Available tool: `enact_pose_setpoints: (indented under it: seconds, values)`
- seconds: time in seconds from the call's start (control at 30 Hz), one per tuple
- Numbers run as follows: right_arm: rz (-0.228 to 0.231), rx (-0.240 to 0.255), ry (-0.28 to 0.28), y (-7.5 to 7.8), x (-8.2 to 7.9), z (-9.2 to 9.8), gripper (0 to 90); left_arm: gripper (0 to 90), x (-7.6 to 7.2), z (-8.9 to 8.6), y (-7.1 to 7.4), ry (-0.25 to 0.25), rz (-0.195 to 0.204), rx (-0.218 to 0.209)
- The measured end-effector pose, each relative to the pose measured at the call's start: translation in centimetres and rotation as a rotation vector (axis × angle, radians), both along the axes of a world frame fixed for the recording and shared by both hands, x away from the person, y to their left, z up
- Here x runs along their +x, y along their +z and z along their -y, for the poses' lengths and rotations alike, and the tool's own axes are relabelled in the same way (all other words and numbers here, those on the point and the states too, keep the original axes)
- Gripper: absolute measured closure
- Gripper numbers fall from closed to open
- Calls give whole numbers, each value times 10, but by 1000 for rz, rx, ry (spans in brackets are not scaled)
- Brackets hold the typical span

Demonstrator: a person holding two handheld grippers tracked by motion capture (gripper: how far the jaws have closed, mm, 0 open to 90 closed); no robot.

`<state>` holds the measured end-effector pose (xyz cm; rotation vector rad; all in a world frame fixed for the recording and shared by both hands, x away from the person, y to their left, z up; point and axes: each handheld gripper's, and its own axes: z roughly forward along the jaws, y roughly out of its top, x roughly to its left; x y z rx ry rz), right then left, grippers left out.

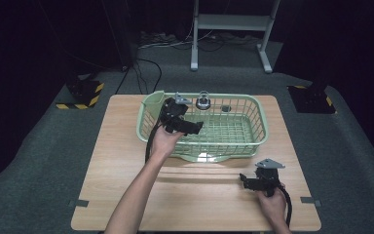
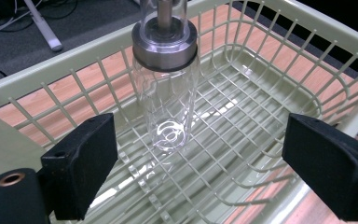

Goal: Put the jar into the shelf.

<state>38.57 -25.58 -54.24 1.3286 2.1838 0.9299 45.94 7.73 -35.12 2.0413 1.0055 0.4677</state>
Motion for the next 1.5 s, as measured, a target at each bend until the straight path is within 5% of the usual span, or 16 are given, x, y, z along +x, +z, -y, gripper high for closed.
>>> enact_pose_setpoints:
  seconds: [1.5]
  values:
    - [0,0,0,0,0,0,106,114,-57,-22,1,8,61,-46]
